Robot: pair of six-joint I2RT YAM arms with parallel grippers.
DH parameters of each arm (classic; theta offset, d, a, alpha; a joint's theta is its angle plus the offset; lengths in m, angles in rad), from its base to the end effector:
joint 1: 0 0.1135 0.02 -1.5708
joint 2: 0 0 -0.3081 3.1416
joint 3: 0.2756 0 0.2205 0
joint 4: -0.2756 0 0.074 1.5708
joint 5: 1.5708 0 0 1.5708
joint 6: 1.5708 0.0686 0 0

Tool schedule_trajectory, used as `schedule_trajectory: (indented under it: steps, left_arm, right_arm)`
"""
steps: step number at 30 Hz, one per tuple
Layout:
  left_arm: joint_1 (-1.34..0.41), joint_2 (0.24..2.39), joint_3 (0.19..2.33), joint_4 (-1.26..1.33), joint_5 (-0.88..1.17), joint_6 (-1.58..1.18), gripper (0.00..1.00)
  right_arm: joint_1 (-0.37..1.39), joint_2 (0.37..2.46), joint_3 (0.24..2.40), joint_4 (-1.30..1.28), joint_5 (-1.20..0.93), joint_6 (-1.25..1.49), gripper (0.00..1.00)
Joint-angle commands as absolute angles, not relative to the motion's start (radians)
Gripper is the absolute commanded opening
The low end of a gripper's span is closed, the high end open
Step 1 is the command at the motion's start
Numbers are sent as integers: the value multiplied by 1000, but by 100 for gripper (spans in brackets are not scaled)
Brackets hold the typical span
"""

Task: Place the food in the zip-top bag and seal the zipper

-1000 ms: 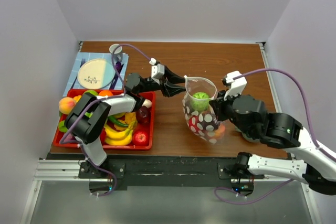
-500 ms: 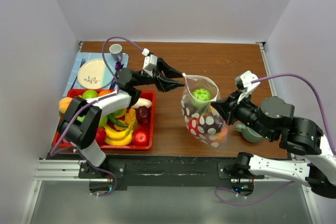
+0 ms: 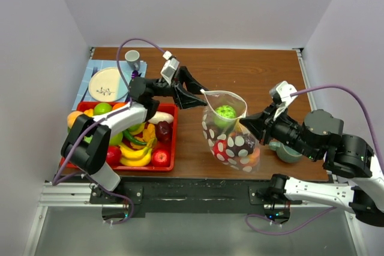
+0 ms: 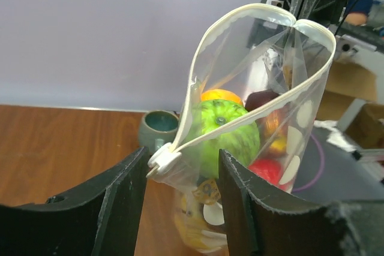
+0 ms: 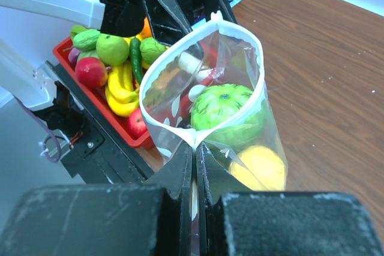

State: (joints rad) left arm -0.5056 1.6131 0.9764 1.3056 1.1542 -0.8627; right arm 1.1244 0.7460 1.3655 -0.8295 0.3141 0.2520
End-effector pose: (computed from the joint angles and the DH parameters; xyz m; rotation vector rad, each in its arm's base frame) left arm 0.2488 -0.2095 0.4065 1.0419 1.1122 -1.6460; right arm 0.0484 0.0520 0.4656 -0.5550 1.7403 0.7097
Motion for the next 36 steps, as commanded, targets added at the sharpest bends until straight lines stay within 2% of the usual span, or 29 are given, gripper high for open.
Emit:
schedule_trajectory:
  steps: [1, 10, 20, 36]
  left_arm:
    - [-494, 1664, 1005, 1785, 1195, -1093, 54]
    - [-483, 1684, 977, 1868, 1147, -1132, 51]
    - [-476, 1674, 985, 1896, 1109, -1117, 61]
    - [-485, 1631, 1002, 1896, 1083, -1085, 63]
  right_arm:
    - [1121, 744, 1425, -758, 293, 233, 0]
    - [1123, 742, 1416, -759, 291, 239, 0]
    - [1123, 755, 1422, -759, 276, 247, 0]
    - [1123, 765, 1420, -747, 270, 250, 0]
